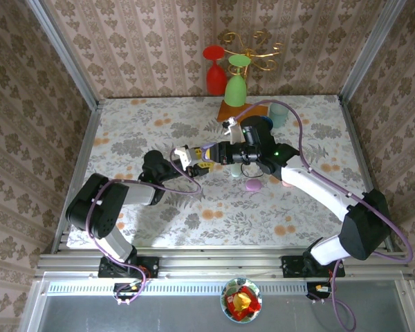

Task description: Insert the wireless bluetooth earbuds into the charging case

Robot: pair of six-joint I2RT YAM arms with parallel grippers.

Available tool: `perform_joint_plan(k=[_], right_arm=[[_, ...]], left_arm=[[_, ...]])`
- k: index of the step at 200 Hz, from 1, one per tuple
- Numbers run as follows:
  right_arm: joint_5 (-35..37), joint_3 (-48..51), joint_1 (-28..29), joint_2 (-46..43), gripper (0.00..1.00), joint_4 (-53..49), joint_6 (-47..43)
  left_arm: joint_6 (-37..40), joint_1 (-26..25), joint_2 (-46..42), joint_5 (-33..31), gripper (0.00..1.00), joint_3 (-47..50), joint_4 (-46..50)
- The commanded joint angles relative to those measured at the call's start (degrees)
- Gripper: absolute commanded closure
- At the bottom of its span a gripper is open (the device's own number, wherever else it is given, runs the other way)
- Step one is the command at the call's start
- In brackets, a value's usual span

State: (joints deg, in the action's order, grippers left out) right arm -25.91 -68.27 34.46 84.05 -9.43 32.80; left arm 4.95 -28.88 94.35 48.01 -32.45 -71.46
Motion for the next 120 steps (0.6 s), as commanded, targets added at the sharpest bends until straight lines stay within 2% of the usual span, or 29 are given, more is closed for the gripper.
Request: perform_joint_plan(k=[1, 90, 120], right_arm=[[0.9, -2.59, 0.44, 1.2, 0.84, -0.59, -1.28], [1.22, -2.17, 0.43, 3.35, 0.84, -2.42, -0.94], [3.31, -3.29, 0.44, 3.5, 0.73, -5.31, -1.33]], left_arm=[[-0.29, -0.47, 0.25, 1.3, 0.69, -1.75, -1.93], [-1.18, -0.56, -0.32, -0.51, 0.69, -2.26, -2.01], [-1.26, -0.56, -0.35, -0.81, 0.69, -2.27, -2.05]])
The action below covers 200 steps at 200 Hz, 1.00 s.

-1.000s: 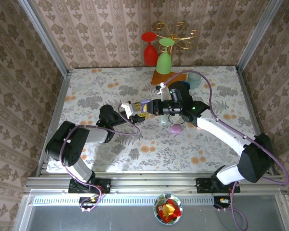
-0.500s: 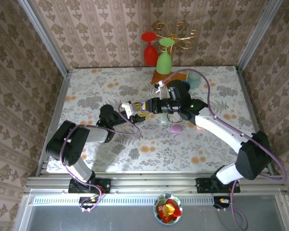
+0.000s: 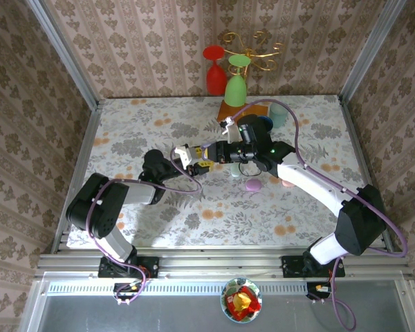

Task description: Insert the wireless bluetooth earbuds into the charging case

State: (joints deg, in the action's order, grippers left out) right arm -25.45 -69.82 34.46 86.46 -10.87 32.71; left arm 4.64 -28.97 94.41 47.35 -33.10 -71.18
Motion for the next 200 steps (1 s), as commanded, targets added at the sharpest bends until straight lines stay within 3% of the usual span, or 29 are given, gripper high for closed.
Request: perform_joint_plan(k=[1, 52, 80, 143, 200], right_arm=[[2.95, -1.77, 0.44, 1.09, 0.72, -4.01, -1.29], [4.89, -2.94, 0.37, -1.92, 0.6, -6.29, -2.51], [4.43, -3.24, 0.37, -4.47, 0.59, -6.17, -3.81], [4.71, -9.93, -0.05, -1.17, 0.75, -10.6, -6.96], [3.9, -13.26, -1.32, 3.9, 0.77, -15.58, -7.46]], left_arm=[[-0.95, -0.52, -0.44, -0.2, 0.69, -1.62, -2.32], [-0.52, -0.56, 0.12, -1.11, 0.69, -0.6, -2.34], [0.88, -0.56, 0.46, -0.95, 0.69, -0.06, -2.34], [6.4, -1.66, 1.3, -0.69, 0.68, 0.67, -2.3], [4.17, -2.14, 0.3, -3.82, 0.68, 0.89, -2.39]])
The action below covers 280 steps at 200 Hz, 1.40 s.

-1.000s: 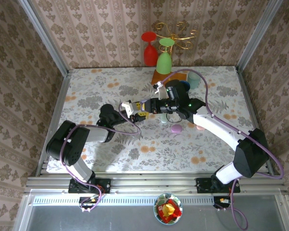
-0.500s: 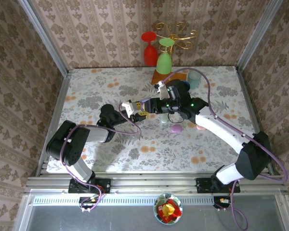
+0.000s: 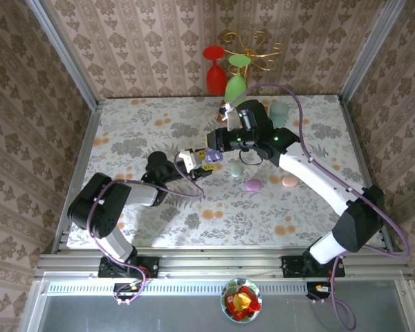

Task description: Insert the wireless bluetooth earbuds into the charging case

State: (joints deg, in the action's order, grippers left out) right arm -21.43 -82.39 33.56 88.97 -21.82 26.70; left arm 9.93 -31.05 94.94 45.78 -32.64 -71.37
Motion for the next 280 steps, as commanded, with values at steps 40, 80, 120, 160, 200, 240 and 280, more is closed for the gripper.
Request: perform_joint_plan(k=[40, 80, 120, 160, 200, 240, 280], right_arm=[[-0.06, 5.33, -0.43, -3.13, 0.76, -2.66, -0.27], [2.51, 13.31, -1.64, -8.81, 0.53, 1.34, 1.22], [3.45, 22.0, -3.34, -14.61, 0.41, 0.38, 1.85], [3.34, 29.69, -4.98, -17.65, 0.4, 0.71, 3.2], [4.67, 32.39, -5.74, -19.34, 0.35, 1.49, 3.47], [5.24, 33.36, -6.73, -20.71, 0.31, 1.33, 1.84], [10.45, 35.23, -9.04, -22.68, 0.24, 2.06, -1.55]], left_arm=[[-10.19, 0.46, 0.12, -3.88, 0.68, -0.75, -2.15], [-11.85, -0.54, 2.97, -5.95, 0.68, 1.8, -2.08], [-12.42, -4.39, 4.98, -12.47, 0.68, 7.56, -2.2], [-10.65, -7.54, 9.13, -17.34, 0.67, 11.43, -2.23], [-8.64, -9.02, 14.47, -19.12, 0.66, 11.62, -2.45], [-8.52, -9.14, 15.0, -18.58, 0.44, 12.17, -2.89], [-8.79, -9.44, 9.16, -19.47, 0.06, 15.27, -2.68]])
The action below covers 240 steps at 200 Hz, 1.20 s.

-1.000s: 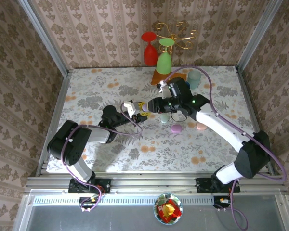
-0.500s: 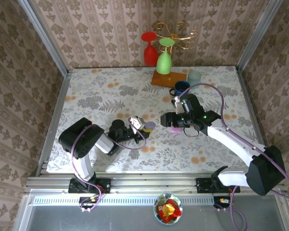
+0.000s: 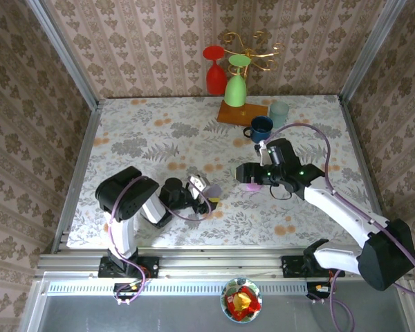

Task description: Insert the wireless bluetooth earbuds into the charging case

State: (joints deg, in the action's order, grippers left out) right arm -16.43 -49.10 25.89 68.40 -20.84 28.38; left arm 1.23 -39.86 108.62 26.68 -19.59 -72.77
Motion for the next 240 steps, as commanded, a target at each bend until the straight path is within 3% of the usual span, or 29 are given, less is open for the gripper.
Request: perform_joint_plan(k=[1, 16, 52, 76, 105, 151, 168, 195, 240], right_arm=[[5.8, 2.05, -1.41, -2.21, 0.23, 1.16, -3.33], [9.76, 5.01, -2.86, -4.24, 0.19, 3.86, -4.56], [24.78, 12.68, -6.12, -10.76, 0.1, 13.59, -9.74], [31.01, 18.06, -8.95, -12.63, 0.04, 23.6, -16.62], [32.61, 22.33, -13.91, -10.83, 0.0, 34.78, -22.49], [28.88, 26.68, -20.7, -1.14, 0.0, 51.43, -26.65], [25.77, 27.89, -22.67, 3.33, 0.0, 58.52, -25.77], [22.34, 27.24, -24.1, 10.08, 0.0, 64.61, -26.17], [18.37, 26.21, -25.44, 17.35, 0.0, 69.09, -26.36]], left_arm=[[-0.14, -0.64, -4.72, -0.43, 0.06, 2.34, -1.3], [-1.31, -0.74, -8.17, -2.02, 0.0, 4.05, -1.16], [-6.3, -0.01, -18.79, -5.47, 0.0, 5.73, 0.58], [-6.13, 0.95, -27.82, -10.57, 0.0, 3.32, 10.57], [0.52, 4.08, -39.96, -20.13, 0.0, -1.71, 31.92], [10.4, 17.95, -52.51, -31.33, 0.0, -4.31, 52.15], [10.97, 24.25, -51.18, -32.63, 0.0, -3.18, 51.43], [9.0, 31.72, -43.68, -29.68, 0.0, -1.24, 42.25], [5.62, 35.38, -28.58, -27.85, 0.0, -3.17, 29.47]])
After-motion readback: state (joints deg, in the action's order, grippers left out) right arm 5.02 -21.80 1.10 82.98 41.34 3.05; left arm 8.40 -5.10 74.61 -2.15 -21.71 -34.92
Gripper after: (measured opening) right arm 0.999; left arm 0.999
